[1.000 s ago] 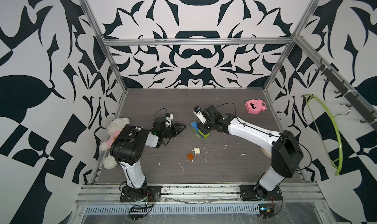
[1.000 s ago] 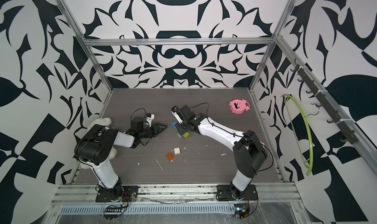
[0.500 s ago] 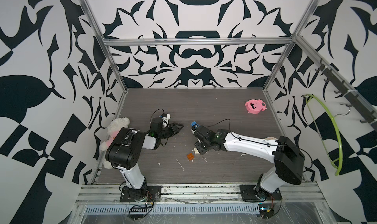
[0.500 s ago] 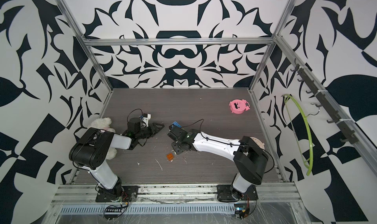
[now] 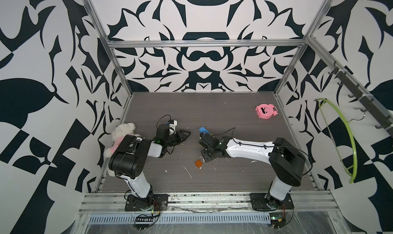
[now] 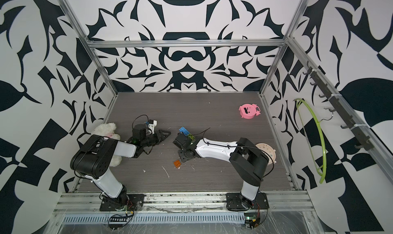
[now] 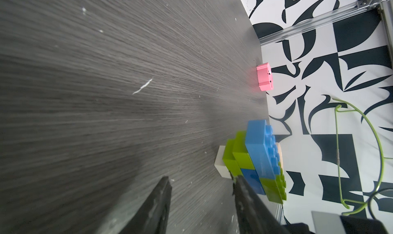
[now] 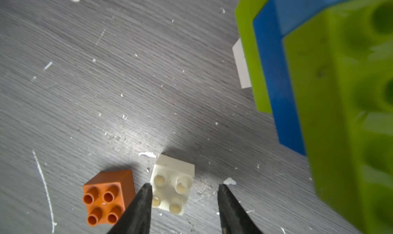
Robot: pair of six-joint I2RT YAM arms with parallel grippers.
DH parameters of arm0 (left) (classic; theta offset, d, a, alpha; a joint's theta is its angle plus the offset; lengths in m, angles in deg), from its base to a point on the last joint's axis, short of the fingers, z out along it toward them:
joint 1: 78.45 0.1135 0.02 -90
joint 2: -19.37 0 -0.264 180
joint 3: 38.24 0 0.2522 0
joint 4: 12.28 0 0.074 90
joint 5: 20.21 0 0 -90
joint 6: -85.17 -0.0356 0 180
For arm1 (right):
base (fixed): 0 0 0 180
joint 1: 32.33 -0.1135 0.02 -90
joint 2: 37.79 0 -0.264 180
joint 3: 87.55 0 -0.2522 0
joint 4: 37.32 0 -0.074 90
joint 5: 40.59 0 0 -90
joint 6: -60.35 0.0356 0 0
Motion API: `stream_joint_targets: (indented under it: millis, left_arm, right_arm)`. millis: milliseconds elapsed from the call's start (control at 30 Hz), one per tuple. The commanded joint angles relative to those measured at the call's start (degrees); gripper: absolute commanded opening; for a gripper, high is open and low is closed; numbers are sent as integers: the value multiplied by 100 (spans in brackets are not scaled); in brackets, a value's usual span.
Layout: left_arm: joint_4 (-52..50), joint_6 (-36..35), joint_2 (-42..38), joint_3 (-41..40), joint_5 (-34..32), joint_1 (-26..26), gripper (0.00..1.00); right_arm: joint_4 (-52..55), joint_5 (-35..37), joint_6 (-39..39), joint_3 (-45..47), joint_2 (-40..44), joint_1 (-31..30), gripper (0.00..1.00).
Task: Assemble a heart with lego
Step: Pick up the lego brick from the center of the board.
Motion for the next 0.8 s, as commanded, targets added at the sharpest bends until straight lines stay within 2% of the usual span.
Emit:
stream_joint_targets:
  millis: [0,167,267,433,600,667,767]
  left_arm:
    - [-84,-112,-123,-58,-27,20,51]
    - [-93,-121,-125,-76,-42,16,51]
    - [-75,-121,-104,-76,-35,21,51]
    - [-74,-121,-104,-71,-28,18,51]
    - [-74,-104,-61,-32,14,17,51]
    - [-91,-96,-24,39,119,17,52]
    - [-128,-52,23,215,338,13,54]
  right_arm:
    - [-39,-136,84,-218,-31,-40,51]
    - [2,-193,51,-351,-215,-120,50]
    - [58,-133,8,-402,-296,-132,46]
    - [135,-59,-47,-452,-289,-130,33]
    - [102,-216,-138,-489,-245,-127,27]
    - [121,-279,-426,-539,-92,-122,27]
    - [592,-421,-1259,-951,173,44,26]
